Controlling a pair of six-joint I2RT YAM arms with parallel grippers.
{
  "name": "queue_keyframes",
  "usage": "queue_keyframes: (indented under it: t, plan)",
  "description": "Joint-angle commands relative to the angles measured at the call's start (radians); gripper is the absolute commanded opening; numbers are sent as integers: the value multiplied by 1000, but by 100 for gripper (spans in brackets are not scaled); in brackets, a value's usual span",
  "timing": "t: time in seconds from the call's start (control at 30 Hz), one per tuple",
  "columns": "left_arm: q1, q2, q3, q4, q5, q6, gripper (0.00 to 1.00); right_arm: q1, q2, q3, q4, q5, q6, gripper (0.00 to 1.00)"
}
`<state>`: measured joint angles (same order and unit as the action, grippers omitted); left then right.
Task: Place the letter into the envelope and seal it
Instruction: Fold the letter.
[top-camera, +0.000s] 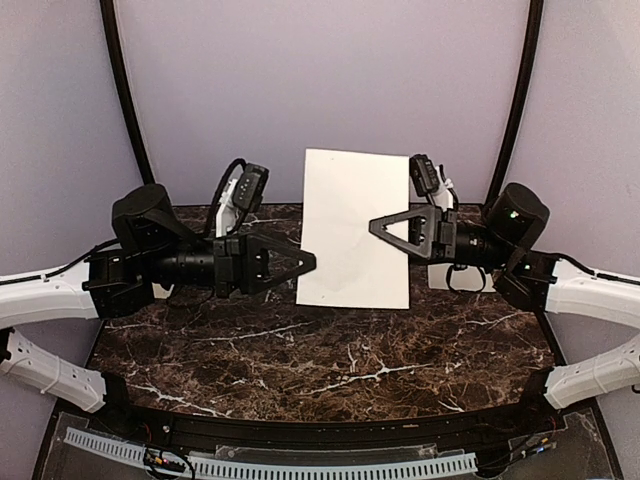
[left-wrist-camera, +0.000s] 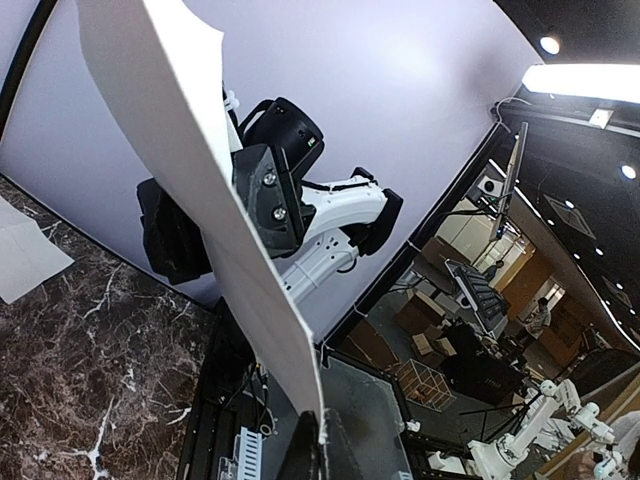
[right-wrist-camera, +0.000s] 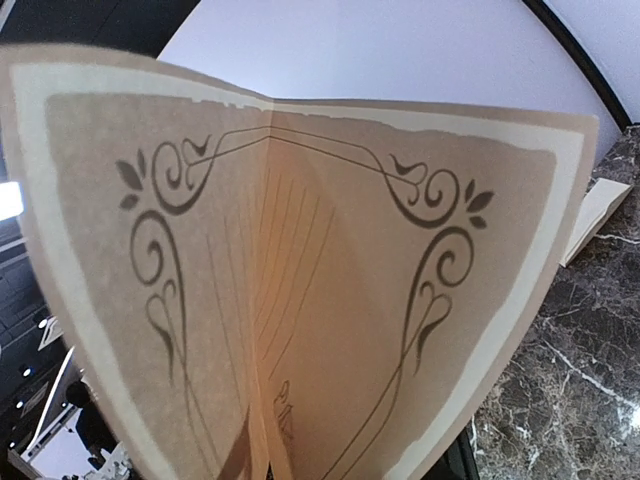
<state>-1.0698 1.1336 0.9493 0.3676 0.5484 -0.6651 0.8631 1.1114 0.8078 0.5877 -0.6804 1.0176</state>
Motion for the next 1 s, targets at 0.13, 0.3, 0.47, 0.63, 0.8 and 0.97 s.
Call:
queue_keyframes:
  t: [0.13, 0.3, 0.47, 0.63, 0.8, 0.97]
  plan:
    - [12, -41, -30, 18, -51, -11, 0, 10, -42, 8, 39, 1, -1, 11]
    - [15, -34, -32, 9, -61, -24, 0, 11, -68, -8, 8, 27, -17, 0]
    - [22, -49, -39, -5, -97, -34, 58, 11, -84, -14, -44, 58, -46, 0]
    - [52, -63, -22, -29, -121, -36, 89, 11, -71, 7, -59, 37, -57, 0]
    - [81, -44, -4, -21, -108, -60, 89, 11, -63, 25, -107, 23, -87, 0]
    - [82, -15, 12, -3, -99, -79, 79, 11, -55, 8, -94, 4, -79, 0]
